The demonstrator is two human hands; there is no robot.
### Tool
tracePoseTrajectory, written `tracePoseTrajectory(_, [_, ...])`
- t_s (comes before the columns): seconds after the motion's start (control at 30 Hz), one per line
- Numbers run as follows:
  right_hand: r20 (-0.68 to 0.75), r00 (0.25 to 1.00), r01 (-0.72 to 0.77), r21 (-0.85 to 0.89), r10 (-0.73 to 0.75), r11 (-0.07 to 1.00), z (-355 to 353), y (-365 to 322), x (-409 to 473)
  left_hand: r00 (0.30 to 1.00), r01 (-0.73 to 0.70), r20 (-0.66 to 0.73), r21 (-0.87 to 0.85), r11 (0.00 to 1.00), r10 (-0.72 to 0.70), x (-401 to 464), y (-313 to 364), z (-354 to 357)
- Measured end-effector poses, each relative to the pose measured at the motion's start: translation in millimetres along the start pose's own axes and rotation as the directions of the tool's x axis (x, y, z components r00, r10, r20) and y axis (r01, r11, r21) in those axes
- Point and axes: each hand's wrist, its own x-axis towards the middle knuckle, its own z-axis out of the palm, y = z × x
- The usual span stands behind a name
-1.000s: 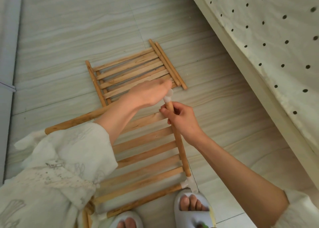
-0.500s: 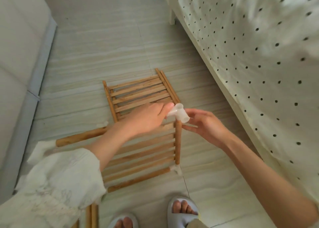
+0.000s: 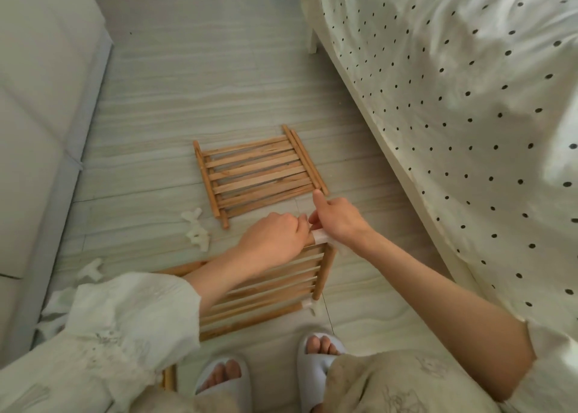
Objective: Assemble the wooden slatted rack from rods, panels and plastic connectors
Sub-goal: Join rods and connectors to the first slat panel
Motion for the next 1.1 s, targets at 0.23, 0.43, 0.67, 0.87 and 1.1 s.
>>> tracePoseTrajectory(0.23, [-0.131,0.991,0.008,-0.175,-0.032,0.984,16,14,-6,0.999,-0.027,-0.031,0.085,0.996,0.029,-15,0,8])
tracePoseTrajectory(0.43, [-0.189,0.98,0.018,-0.194,-0.056,0.981,19,28,-24,0.995,-0.075,0.067,0.092,0.993,0.069,-26,3,15])
tracePoseTrajectory(0.67, [-0.186,0.975,0.068,-0.267,-0.12,0.961,24,37,-30,0.987,-0.16,0.055,0.15,0.976,0.153,-34,3,26])
tracePoseTrajectory(0.87, [-0.149,0.98,0.099,-0.221,-0.134,0.97,24,41,-38,0.986,-0.162,0.048,0.15,0.975,0.157,-37,7,32])
tracePoseTrajectory(1.1, [-0.116,0.993,0.007,-0.247,-0.037,0.969,19,27,-28,0.981,-0.073,0.187,0.135,0.988,0.047,-37,-17,2])
